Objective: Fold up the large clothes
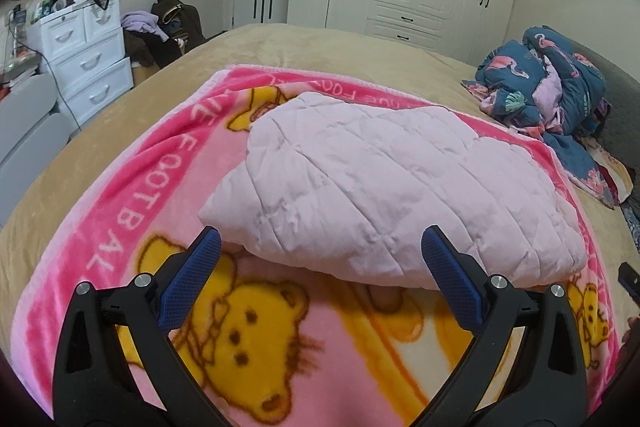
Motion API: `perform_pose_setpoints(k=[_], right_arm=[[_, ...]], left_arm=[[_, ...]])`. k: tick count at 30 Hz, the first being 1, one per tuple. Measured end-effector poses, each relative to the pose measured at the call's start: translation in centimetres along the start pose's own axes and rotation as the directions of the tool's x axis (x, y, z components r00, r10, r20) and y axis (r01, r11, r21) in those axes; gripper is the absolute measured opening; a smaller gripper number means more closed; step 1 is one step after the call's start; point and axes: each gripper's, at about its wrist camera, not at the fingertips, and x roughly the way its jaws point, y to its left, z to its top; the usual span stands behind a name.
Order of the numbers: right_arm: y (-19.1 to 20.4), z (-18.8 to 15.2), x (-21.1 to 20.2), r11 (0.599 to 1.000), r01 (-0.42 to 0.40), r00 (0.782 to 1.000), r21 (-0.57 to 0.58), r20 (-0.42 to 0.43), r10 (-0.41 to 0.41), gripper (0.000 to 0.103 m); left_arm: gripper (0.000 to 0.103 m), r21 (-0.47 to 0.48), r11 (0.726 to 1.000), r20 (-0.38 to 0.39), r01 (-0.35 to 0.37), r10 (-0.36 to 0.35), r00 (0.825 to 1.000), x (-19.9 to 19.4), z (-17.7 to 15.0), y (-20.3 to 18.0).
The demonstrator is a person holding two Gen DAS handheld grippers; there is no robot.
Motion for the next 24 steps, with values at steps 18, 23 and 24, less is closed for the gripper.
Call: perform_pose_setpoints(k=[18, 23, 24], right_arm=[[0.1, -3.4, 4.9, 0.988, -0.038, 0.993, 0.152, -0.106, 0.054, 0.099], [-0.7, -3.7, 7.2, 0.962, -0.049, 0.987, 0.270, -0.137, 0.089, 0.099], [-0.8, -3.8, 7.6, 0.956, -0.048, 0.986, 0.288, -0.141, 0.092, 0.099]], left_arm=[[0.094, -0.138, 0.989, -0.164, 0.044, -0.067, 0.984, 5.6, -3.6, 2.3], [0.094, -0.292, 0.952, -0.207, 0.092, -0.157, 0.966, 7.7, -4.2, 4.4], [0.094, -0.323, 0.941, -0.205, 0.105, -0.178, 0.963, 8.1, -4.2, 4.7]])
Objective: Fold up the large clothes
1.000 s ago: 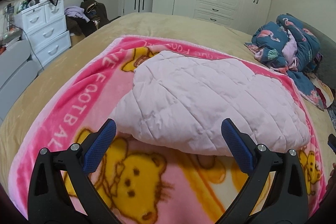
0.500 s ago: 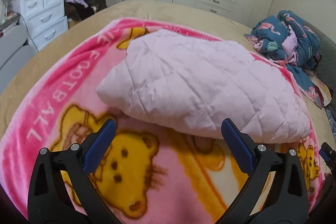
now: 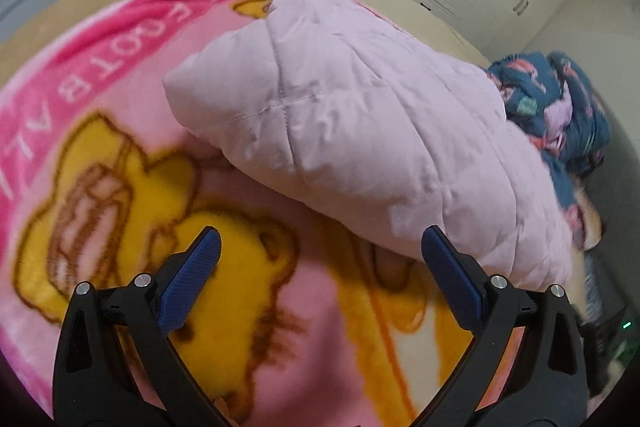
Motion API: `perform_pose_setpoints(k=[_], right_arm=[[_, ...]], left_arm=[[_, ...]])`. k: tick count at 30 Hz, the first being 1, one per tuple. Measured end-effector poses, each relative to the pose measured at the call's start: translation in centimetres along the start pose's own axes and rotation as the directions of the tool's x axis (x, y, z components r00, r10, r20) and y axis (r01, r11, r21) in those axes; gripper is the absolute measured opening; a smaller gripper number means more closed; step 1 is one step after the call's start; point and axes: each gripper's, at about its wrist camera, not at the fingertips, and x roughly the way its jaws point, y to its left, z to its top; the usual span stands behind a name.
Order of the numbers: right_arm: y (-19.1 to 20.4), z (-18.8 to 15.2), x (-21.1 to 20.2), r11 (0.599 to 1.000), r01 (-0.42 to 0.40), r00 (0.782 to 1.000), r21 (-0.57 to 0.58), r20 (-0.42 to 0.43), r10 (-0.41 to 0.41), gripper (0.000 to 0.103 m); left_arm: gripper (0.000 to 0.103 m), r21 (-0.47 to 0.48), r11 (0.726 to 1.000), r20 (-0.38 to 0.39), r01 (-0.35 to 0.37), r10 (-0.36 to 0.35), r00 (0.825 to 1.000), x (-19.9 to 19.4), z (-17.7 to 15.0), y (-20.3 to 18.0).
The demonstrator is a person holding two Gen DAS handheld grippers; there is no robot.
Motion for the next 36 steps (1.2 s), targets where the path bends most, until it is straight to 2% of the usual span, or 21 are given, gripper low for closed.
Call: perform_pose_setpoints(k=[4, 7, 12, 20, 24, 28, 32, 36], right_arm=[[-0.2, 0.4, 1.5, 0.998, 0.023, 1.000, 0.051, -0.004, -0.023, 0.099], [-0.2, 0.8, 2.6, 0.996, 0.021, 1.000, 0.082, -0.012, -0.020, 0.099], [-0.4, 1.9, 4.0, 0.993, 0.016, 1.000, 0.118, -0.014, -0.014, 0.099], [-1.5, 4.3, 5.3, 0.967, -0.054, 0.998, 0.249, 0.002, 0.055, 0.099], [-1.9, 5.1, 6.8, 0.949, -0.078, 0.996, 0.306, -0.009, 0.085, 0.099], [-2.1, 5.8, 8.1, 0.944, -0.092, 0.995, 0.316, -0.003, 0.098, 0.099], [-2.0, 6.4, 9.1, 0.942, -0.098, 0.995, 0.322, 0.023, 0.095, 0.099], [-1.6, 6.6, 9.4, 0.956, -0.092, 0.995, 0.280, 0.059, 0.078, 0.099]], left_arm=[[0.094, -0.092, 0.994, 0.001, 0.051, -0.051, 0.999, 0.8, 1.0, 0.8], [0.094, -0.182, 0.977, -0.008, 0.107, -0.111, 0.994, 1.9, 1.7, 1.4], [0.094, -0.277, 0.951, 0.022, 0.140, -0.139, 0.990, 3.1, 2.9, 2.2], [0.095, -0.286, 0.953, 0.014, 0.101, -0.101, 0.995, 4.9, 4.7, 1.9], [0.095, -0.294, 0.950, 0.021, 0.107, -0.106, 0.994, 5.7, 4.5, 2.4], [0.095, -0.304, 0.943, 0.040, 0.136, -0.129, 0.991, 6.5, 4.7, 2.6], [0.095, -0.300, 0.944, 0.055, 0.134, -0.123, 0.991, 7.1, 4.9, 2.3], [0.095, -0.313, 0.940, 0.076, 0.137, -0.119, 0.990, 7.3, 4.8, 2.3]])
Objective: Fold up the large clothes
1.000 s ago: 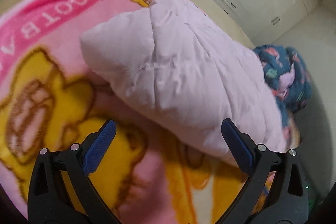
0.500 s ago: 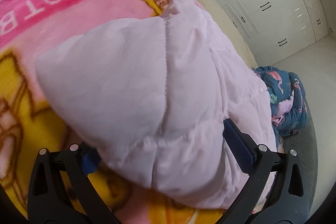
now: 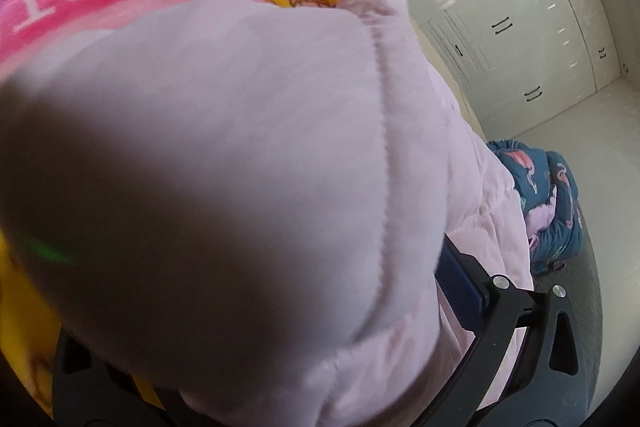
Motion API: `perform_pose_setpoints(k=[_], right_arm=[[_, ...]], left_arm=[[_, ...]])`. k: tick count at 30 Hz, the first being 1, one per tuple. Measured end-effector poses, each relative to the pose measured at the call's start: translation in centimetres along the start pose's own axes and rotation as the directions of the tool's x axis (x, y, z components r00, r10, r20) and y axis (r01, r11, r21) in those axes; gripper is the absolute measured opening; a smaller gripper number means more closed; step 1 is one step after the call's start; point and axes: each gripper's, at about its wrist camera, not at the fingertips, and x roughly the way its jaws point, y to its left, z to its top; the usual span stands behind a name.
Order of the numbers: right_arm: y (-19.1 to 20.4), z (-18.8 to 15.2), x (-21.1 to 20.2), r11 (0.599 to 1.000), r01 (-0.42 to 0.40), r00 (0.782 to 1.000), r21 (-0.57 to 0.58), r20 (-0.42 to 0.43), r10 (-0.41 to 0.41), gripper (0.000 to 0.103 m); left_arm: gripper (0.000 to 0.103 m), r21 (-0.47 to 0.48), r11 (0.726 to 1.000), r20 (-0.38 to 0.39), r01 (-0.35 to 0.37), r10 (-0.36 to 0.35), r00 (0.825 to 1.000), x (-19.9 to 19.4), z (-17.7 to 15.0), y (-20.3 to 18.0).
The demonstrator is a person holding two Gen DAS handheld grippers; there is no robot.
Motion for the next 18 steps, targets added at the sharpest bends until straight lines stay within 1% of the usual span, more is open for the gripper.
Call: perform_pose_setpoints(k=[2, 3, 4, 5, 6, 7, 8, 9, 11, 12, 13, 15, 18], right_arm=[[0.0, -0.2, -0.2, 1.000, -0.006, 1.000, -0.020, 0.012, 0.006, 0.097], [0.1, -0.1, -0.2, 0.999, -0.010, 1.000, -0.033, 0.013, 0.010, 0.090], [0.4, 0.0, -0.1, 0.999, -0.015, 1.000, -0.050, 0.014, 0.016, 0.086], [0.6, 0.0, -0.3, 0.997, -0.023, 1.000, -0.067, 0.016, 0.024, 0.077], [1.0, 0.0, -0.7, 0.995, -0.025, 0.999, -0.094, 0.020, 0.027, 0.069], [1.5, 0.1, -0.8, 0.993, -0.026, 0.999, -0.119, 0.024, 0.029, 0.065], [1.8, 0.1, -1.0, 0.989, -0.026, 0.999, -0.148, 0.027, 0.030, 0.058], [2.5, 0.1, -1.4, 0.982, -0.027, 0.999, -0.186, 0.030, 0.033, 0.052], [3.4, 0.3, -1.8, 0.972, -0.016, 0.999, -0.236, 0.032, 0.024, 0.045], [3.9, 0.3, -1.9, 0.965, -0.005, 0.999, -0.264, 0.037, 0.015, 0.042], [4.8, 0.3, -2.3, 0.952, 0.010, 0.999, -0.304, 0.047, 0.004, 0.041], [6.7, 0.1, -3.3, 0.918, 0.042, 0.998, -0.395, 0.069, -0.016, 0.038], [8.7, -0.2, -5.0, 0.872, 0.050, 0.996, -0.487, 0.092, -0.005, 0.035]], left_arm=[[0.095, 0.000, 1.000, -0.009, -0.007, 0.007, 1.000, -0.2, 0.1, 0.0], [0.095, 0.010, 1.000, -0.013, -0.013, 0.013, 1.000, -0.3, 0.2, -0.2], [0.091, 0.018, 1.000, -0.014, -0.016, 0.017, 1.000, -0.3, 0.2, -0.3], [0.085, 0.032, 0.999, -0.016, -0.016, 0.017, 1.000, -0.5, 0.2, -0.5], [0.082, 0.047, 0.999, -0.014, -0.015, 0.016, 1.000, -0.7, 0.2, -0.8], [0.075, 0.058, 0.998, -0.013, -0.014, 0.015, 1.000, -0.9, 0.2, -0.9], [0.071, 0.077, 0.997, -0.010, -0.016, 0.017, 1.000, -1.2, 0.1, -1.2], [0.062, 0.096, 0.995, -0.004, -0.016, 0.017, 1.000, -1.6, 0.1, -1.5], [0.044, 0.143, 0.989, 0.013, -0.025, 0.023, 1.000, -2.5, 0.0, -2.5], [0.041, 0.174, 0.984, 0.026, -0.034, 0.030, 0.999, -3.0, -0.1, -3.3], [0.036, 0.197, 0.979, 0.036, -0.040, 0.034, 0.999, -3.4, -0.1, -3.8], [0.032, 0.246, 0.968, 0.058, -0.054, 0.041, 0.997, -4.3, -0.2, -4.8], [0.030, 0.279, 0.959, 0.061, -0.048, 0.032, 0.998, -6.3, -0.2, -5.7]])
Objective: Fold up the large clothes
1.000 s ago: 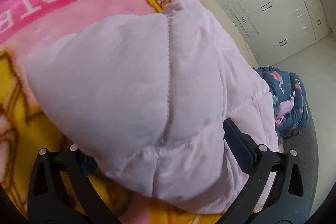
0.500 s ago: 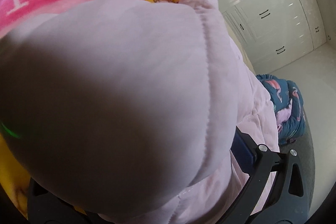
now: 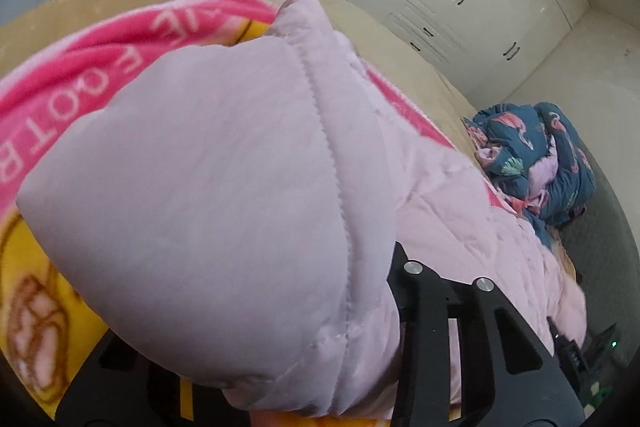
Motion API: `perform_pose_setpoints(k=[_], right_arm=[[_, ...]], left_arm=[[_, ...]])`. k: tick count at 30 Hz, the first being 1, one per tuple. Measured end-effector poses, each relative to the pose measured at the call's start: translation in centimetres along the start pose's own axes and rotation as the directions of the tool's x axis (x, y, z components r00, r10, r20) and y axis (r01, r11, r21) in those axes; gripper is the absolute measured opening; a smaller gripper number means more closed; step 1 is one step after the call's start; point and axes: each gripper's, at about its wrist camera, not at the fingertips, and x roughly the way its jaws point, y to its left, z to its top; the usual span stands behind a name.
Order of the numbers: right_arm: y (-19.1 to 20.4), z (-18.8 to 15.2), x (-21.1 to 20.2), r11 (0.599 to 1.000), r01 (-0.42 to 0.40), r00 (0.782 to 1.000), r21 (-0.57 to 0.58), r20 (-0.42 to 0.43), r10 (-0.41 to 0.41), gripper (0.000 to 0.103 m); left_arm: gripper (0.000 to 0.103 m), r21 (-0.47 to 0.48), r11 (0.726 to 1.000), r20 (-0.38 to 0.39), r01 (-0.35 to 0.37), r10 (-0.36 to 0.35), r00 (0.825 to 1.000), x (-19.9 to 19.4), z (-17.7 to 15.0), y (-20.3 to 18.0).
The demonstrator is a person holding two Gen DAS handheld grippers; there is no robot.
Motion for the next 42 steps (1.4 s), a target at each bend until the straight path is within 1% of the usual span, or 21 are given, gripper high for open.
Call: perform_pose_setpoints(k=[2, 4, 8, 14, 19, 24, 32, 37, 42], right_arm=[[1.2, 0.3, -1.5, 0.997, 0.006, 1.000, -0.079, 0.022, -0.004, 0.034], [2.1, 0.5, -3.0, 0.991, 0.006, 0.999, -0.134, 0.045, 0.000, 0.034], [3.2, -0.5, -6.2, 0.984, -0.013, 0.996, -0.180, 0.088, 0.029, 0.033], [4.0, -2.8, -10.6, 0.973, -0.023, 0.992, -0.230, 0.114, 0.050, 0.033], [5.2, -5.7, -13.6, 0.956, -0.017, 0.991, -0.292, 0.121, 0.055, 0.033], [5.2, -8.4, -15.3, 0.953, -0.022, 0.993, -0.303, 0.105, 0.056, 0.033], [4.3, -11.3, -16.9, 0.956, -0.011, 0.996, -0.294, 0.085, 0.038, 0.033], [3.4, -12.8, -17.7, 0.963, -0.006, 0.997, -0.270, 0.073, 0.027, 0.033], [2.9, -14.1, -17.8, 0.970, 0.002, 0.999, -0.244, 0.050, 0.010, 0.034]], left_arm=[[0.029, 0.027, 1.000, 0.017, 0.005, -0.006, 1.000, -1.3, 0.1, -0.7], [0.028, 0.065, 0.998, 0.037, 0.006, -0.009, 0.999, -2.6, -0.2, -1.7], [0.028, 0.121, 0.993, 0.069, 0.012, -0.020, 0.997, -5.9, -1.2, -2.7], [0.028, 0.173, 0.985, 0.108, 0.011, -0.030, 0.994, -10.1, -3.4, -2.9], [0.028, 0.170, 0.985, 0.113, 0.000, -0.020, 0.993, -12.4, -5.6, -1.7], [0.028, 0.185, 0.983, 0.123, -0.021, -0.002, 0.992, -14.4, -7.6, -1.0], [0.028, 0.232, 0.971, 0.136, -0.063, 0.031, 0.990, -16.1, -11.1, -0.3], [0.028, 0.247, 0.966, 0.135, -0.080, 0.047, 0.990, -16.9, -12.7, 0.2], [0.029, 0.252, 0.963, 0.128, -0.100, 0.069, 0.989, -16.8, -13.6, 1.2]])
